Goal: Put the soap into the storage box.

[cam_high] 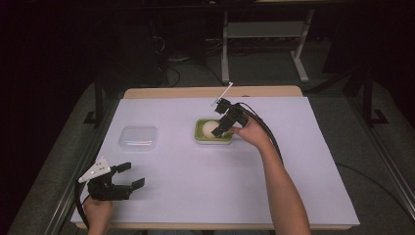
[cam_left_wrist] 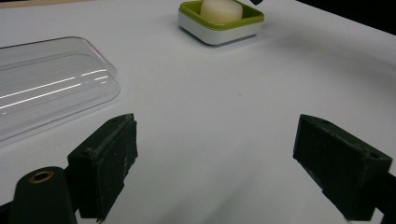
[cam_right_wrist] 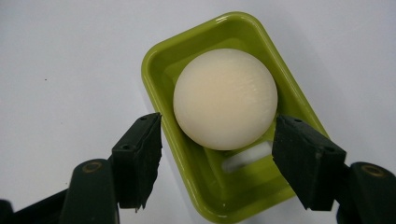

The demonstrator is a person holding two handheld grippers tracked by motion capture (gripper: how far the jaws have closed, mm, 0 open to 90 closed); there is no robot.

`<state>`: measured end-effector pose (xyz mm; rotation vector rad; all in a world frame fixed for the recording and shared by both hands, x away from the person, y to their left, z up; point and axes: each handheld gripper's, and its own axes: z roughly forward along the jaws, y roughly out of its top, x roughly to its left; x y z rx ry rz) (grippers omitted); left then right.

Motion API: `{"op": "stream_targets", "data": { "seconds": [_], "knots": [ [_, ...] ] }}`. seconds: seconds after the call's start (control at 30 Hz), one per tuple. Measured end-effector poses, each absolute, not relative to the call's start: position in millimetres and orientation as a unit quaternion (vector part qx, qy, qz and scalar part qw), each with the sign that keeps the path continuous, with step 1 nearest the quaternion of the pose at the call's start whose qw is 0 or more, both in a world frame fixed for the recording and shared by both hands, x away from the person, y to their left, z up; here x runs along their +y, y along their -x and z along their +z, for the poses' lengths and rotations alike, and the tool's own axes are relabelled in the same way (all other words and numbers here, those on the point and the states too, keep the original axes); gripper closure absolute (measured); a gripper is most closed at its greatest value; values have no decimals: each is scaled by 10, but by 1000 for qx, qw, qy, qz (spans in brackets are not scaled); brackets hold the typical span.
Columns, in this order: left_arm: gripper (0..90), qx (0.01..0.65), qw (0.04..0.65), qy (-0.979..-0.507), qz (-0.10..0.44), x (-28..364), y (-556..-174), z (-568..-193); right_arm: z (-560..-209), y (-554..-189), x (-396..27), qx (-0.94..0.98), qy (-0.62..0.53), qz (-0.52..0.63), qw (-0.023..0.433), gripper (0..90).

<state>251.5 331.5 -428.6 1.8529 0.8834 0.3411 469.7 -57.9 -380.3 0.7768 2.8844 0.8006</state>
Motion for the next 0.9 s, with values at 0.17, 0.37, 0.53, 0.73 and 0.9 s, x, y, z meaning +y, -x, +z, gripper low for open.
{"op": "stream_targets", "data": {
  "seconds": [0.17, 0.37, 0.53, 0.73, 0.9],
  "knots": [
    [132, 365, 505, -769, 142, 3312, -2514, -4285, -3759, -4653, -607, 930, -249, 269, 24, 323],
    [132, 365, 504, -770, 143, 3317, -2515, -4286, -3746, -4617, -637, 929, -247, 275, 23, 320],
    [131, 365, 505, -769, 142, 3318, -2514, -4286, -3736, -4581, -680, 928, -245, 280, 17, 317],
    [132, 365, 509, -767, 138, 3311, -2512, -4287, -3706, -4501, -738, 925, -243, 291, 19, 310],
    [132, 366, 509, -767, 139, 3314, -2514, -4289, -3671, -4433, -809, 920, -246, 303, 18, 310]
  ]
}}
